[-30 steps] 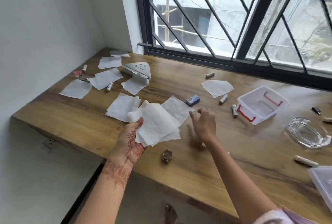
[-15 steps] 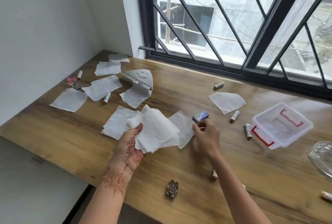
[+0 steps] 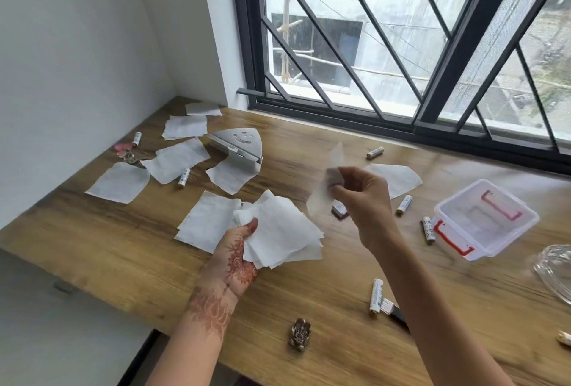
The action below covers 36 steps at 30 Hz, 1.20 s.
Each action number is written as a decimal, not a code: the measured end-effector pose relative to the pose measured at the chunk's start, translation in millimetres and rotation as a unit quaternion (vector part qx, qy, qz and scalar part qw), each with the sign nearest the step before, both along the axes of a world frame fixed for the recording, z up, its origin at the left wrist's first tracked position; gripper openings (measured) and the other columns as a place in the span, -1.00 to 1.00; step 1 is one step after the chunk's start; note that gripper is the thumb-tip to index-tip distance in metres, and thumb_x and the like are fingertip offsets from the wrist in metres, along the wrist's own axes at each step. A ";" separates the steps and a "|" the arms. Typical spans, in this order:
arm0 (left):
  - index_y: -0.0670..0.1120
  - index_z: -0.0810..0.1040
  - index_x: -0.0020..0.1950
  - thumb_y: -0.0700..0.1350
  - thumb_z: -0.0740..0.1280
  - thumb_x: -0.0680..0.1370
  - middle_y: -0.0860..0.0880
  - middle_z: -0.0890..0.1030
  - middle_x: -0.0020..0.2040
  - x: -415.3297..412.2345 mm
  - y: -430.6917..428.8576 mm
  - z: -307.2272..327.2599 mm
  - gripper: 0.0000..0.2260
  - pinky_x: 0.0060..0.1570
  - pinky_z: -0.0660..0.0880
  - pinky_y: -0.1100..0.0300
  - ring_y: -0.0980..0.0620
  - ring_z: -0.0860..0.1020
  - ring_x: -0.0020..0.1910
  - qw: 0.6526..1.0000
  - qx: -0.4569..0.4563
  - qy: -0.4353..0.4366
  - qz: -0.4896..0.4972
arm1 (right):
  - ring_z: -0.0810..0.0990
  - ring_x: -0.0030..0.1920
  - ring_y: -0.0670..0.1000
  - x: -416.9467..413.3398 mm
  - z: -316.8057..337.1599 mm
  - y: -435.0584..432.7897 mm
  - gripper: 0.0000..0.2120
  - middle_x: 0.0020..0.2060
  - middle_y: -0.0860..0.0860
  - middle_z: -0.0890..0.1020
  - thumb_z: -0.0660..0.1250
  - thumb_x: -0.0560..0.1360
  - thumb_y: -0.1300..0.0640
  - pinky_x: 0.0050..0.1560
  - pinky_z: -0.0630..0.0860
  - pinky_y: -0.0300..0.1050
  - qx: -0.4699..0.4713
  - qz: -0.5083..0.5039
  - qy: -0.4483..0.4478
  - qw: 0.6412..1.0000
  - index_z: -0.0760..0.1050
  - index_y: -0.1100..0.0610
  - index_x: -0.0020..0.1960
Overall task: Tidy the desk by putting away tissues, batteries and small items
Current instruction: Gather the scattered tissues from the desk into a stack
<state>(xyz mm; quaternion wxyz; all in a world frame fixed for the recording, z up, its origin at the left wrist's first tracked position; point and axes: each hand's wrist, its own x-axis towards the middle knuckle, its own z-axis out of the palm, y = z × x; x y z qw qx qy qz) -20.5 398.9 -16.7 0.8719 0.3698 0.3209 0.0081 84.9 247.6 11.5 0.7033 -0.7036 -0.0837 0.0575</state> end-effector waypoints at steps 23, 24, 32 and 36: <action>-0.16 0.65 0.03 0.16 0.17 0.53 -0.22 0.66 -0.01 20.3 -9.6 -4.3 -0.56 -0.23 0.62 -0.08 -0.17 0.67 -0.12 0.984 -0.148 -0.093 -0.037 | 0.61 -0.21 -0.02 -30.5 -50.8 -21.1 -0.81 -0.18 0.03 0.62 0.37 0.35 0.45 -0.16 0.46 -0.37 -0.297 0.077 -0.386 0.870 0.61 0.21 -0.15; -0.17 0.64 0.04 0.07 0.18 0.55 -0.22 0.67 -0.03 22.6 -9.7 -5.6 -0.63 -0.25 0.62 -0.07 -0.16 0.67 -0.13 0.986 -0.128 -0.095 -0.041 | 0.61 -0.19 -0.02 -29.2 -51.4 -22.2 -0.79 -0.16 0.03 0.62 0.37 0.34 0.46 -0.16 0.46 -0.37 -0.298 0.077 -0.381 0.872 0.61 0.20 -0.13; -0.20 0.52 -0.06 -0.31 0.19 0.55 -0.17 0.66 -0.14 41.2 -8.4 -10.0 -0.88 -0.46 0.59 0.15 -0.02 0.67 -0.33 0.999 0.027 -0.026 -0.024 | 0.59 0.00 0.07 23.8 -50.4 -47.2 -0.65 0.00 0.12 0.61 0.30 0.31 0.53 -0.05 0.49 -0.26 -0.368 0.014 -0.344 0.864 0.58 0.26 0.02; -0.15 0.65 -0.31 -0.29 0.17 0.56 -0.05 0.67 -0.41 48.0 -8.9 -8.2 -0.66 -0.57 0.53 0.22 0.03 0.64 -0.46 0.998 0.043 -0.026 -0.031 | 0.49 0.16 0.15 77.5 -68.5 -74.2 -0.75 0.12 0.17 0.56 0.27 0.45 0.38 0.10 0.45 -0.02 -0.495 -0.029 -0.204 0.844 0.54 0.30 0.11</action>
